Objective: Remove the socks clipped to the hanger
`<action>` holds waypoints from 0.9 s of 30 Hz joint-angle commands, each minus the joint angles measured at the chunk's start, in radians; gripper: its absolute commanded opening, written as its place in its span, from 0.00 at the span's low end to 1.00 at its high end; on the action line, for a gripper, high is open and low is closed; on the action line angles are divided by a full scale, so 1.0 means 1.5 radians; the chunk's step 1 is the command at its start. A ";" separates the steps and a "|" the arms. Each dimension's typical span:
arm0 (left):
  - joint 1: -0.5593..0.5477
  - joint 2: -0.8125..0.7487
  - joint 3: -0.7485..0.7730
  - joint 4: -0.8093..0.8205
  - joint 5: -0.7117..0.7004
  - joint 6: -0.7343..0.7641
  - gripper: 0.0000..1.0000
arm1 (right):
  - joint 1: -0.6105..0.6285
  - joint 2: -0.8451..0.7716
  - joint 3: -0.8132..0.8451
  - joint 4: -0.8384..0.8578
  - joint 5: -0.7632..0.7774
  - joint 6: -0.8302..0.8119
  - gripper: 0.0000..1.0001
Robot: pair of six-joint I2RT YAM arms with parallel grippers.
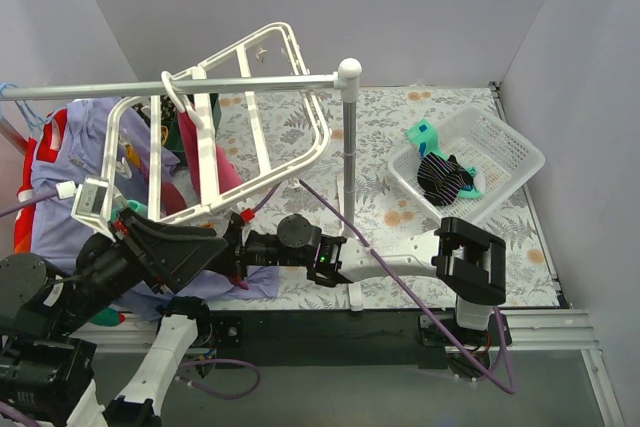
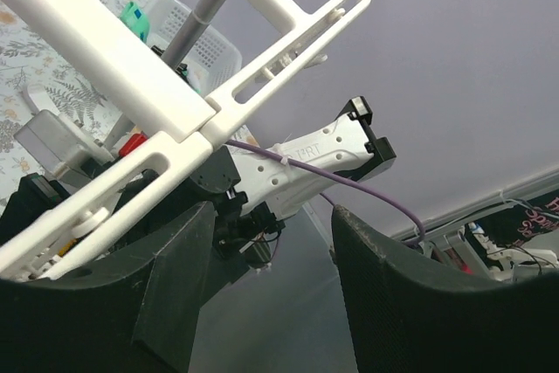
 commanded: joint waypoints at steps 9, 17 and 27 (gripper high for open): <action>0.004 0.015 0.087 -0.075 0.049 0.005 0.51 | 0.000 -0.192 -0.059 -0.176 -0.179 0.000 0.01; 0.004 -0.007 0.090 -0.098 0.037 -0.026 0.57 | -0.023 -0.268 -0.049 -0.263 -0.322 0.052 0.01; -0.004 0.022 0.231 -0.190 -0.006 -0.053 0.46 | -0.042 -0.298 -0.033 -0.314 -0.368 0.051 0.01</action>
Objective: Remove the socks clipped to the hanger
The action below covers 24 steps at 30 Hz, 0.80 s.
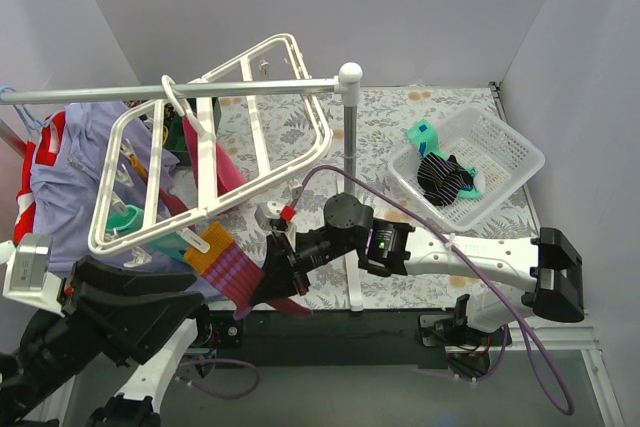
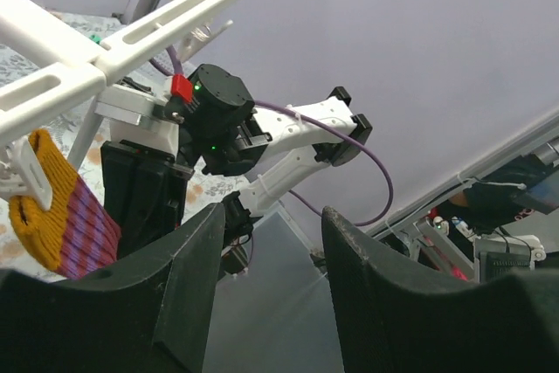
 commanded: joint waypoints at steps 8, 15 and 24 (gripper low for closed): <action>-0.013 -0.074 -0.123 -0.070 -0.082 -0.066 0.47 | -0.016 -0.060 0.032 -0.026 -0.040 0.012 0.01; -0.013 -0.101 -0.200 -0.057 -0.149 -0.062 0.54 | -0.023 -0.099 0.026 -0.045 -0.045 0.014 0.01; -0.013 -0.134 -0.315 0.091 -0.215 -0.094 0.63 | -0.023 -0.102 0.032 -0.060 -0.052 0.014 0.01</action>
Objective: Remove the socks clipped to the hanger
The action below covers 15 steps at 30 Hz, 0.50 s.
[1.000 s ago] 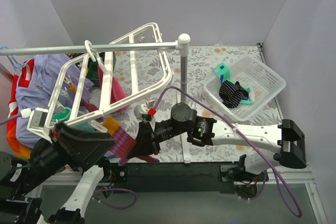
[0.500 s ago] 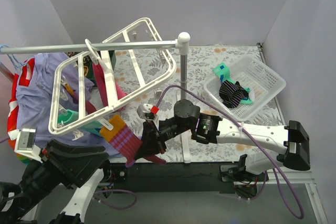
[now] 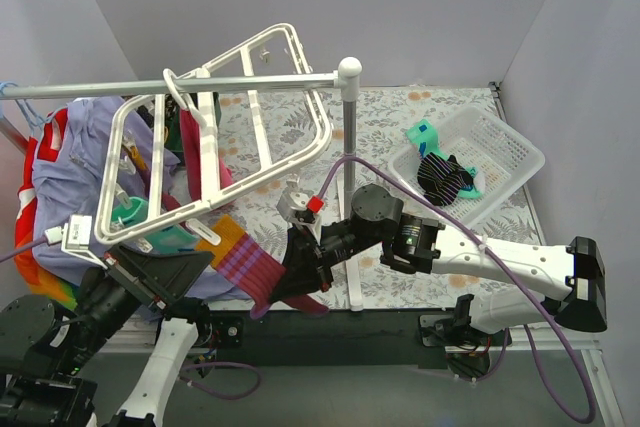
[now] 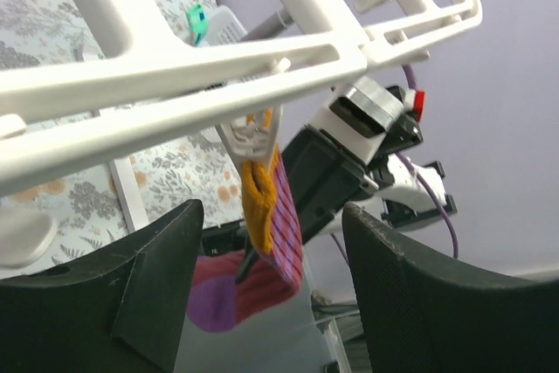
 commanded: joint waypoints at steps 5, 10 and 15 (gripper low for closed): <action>0.000 -0.031 -0.067 0.133 -0.147 -0.055 0.61 | 0.000 -0.005 0.040 0.006 -0.013 0.007 0.01; 0.005 -0.051 -0.106 0.179 -0.194 -0.096 0.55 | 0.000 0.005 0.052 0.006 -0.017 0.010 0.01; 0.010 -0.040 -0.108 0.190 -0.185 -0.105 0.50 | 0.001 0.015 0.060 0.005 -0.027 0.012 0.01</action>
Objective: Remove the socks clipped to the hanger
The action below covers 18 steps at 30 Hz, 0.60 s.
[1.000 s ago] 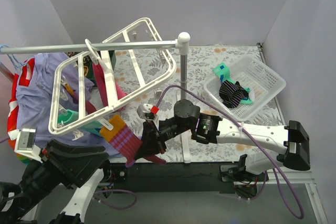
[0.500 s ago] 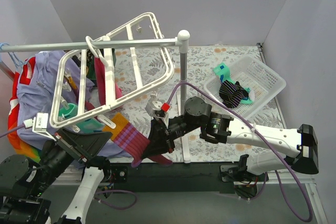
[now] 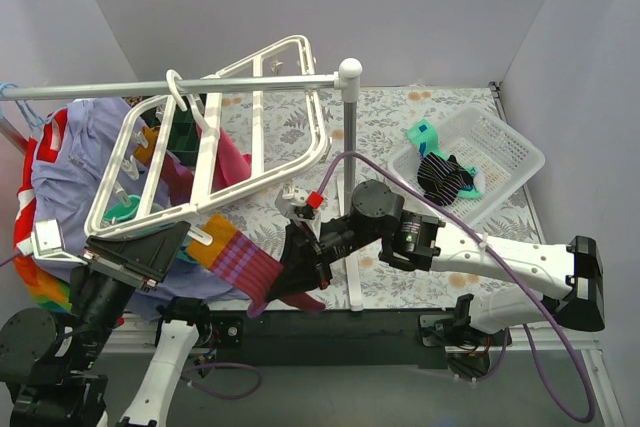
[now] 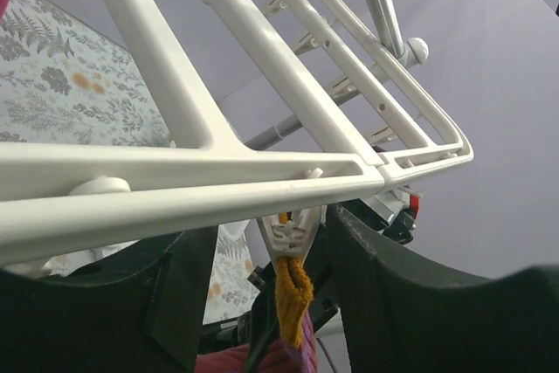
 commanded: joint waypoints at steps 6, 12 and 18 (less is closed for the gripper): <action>0.012 0.022 -0.011 0.052 -0.013 -0.030 0.44 | 0.004 0.021 0.033 0.009 -0.022 0.012 0.01; 0.014 0.013 -0.022 0.057 -0.009 -0.038 0.26 | 0.007 0.024 0.030 0.006 -0.019 0.012 0.01; 0.014 0.014 -0.021 0.051 -0.004 -0.035 0.05 | 0.005 0.011 0.004 -0.006 0.023 0.010 0.01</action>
